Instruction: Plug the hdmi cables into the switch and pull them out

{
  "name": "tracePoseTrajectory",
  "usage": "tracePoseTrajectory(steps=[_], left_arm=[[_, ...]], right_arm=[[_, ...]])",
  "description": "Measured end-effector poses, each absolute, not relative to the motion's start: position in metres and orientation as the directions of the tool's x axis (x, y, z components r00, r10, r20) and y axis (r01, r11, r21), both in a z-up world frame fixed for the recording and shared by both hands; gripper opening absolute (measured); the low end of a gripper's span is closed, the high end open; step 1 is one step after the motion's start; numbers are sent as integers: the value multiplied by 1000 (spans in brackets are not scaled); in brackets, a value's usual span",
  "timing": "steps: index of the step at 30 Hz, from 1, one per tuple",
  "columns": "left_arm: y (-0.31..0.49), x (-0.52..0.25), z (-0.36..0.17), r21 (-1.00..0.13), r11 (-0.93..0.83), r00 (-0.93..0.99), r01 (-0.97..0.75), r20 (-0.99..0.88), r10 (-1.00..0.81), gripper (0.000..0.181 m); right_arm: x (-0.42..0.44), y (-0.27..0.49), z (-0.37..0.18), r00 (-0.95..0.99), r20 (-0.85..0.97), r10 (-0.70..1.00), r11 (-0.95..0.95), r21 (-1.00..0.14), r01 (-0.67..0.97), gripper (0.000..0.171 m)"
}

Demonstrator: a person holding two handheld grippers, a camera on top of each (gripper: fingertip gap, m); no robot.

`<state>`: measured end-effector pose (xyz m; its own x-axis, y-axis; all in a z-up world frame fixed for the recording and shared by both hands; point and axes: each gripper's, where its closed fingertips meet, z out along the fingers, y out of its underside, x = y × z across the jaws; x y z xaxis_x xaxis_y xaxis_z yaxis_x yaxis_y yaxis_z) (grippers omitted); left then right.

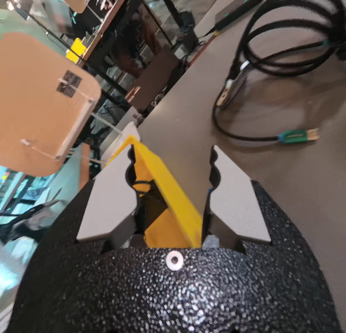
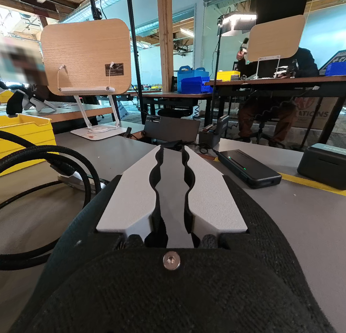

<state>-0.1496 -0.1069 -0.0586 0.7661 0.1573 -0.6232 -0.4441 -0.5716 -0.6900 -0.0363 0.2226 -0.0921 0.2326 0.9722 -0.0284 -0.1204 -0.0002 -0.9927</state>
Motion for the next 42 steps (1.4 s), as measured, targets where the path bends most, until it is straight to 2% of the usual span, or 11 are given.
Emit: tracePoseTrajectory(steps=[3, 5, 8, 11, 17, 26, 31, 36, 42], left_arm=[[-135, -195, -43, -569, -665, 684, -484, -720, 117, 65], [-147, -223, -49, -439, -728, 636, -528, -772, 5, 58], [-159, -249, -72, -274, -772, 641, -574, -737, -216, 53], [-171, -283, -76, -176, -819, 637, -546, -722, -269, 50], [-182, -327, -80, -124, -863, 680, -490, -673, -289, 36], [-186, -352, -98, -63, -897, 731, -437, -605, -314, 29], [-188, -349, -106, -2, -889, 708, -459, -605, -364, 8], [-196, -345, -91, 74, -894, 609, -442, -707, -360, 5], [-212, -310, -34, 130, -892, 416, -432, -849, -325, 4]], right_arm=[[-37, 221, -92, 228, -28, 973, -1, -993, -118, 18], [-38, 221, -93, 227, -25, 973, 2, -993, -115, 18], [-37, 221, -93, 229, -27, 973, 0, -993, -117, 18], [-37, 222, -93, 229, -31, 973, -5, -993, -115, 18], [-38, 221, -94, 226, -25, 974, 0, -994, -108, 18], [-40, 220, -95, 223, -23, 975, 0, -995, -102, 18], [-40, 220, -95, 221, -20, 975, 2, -995, -99, 18], [-39, 221, -95, 223, -24, 974, -1, -995, -102, 18], [-40, 220, -96, 222, -14, 975, 8, -995, -96, 18]])
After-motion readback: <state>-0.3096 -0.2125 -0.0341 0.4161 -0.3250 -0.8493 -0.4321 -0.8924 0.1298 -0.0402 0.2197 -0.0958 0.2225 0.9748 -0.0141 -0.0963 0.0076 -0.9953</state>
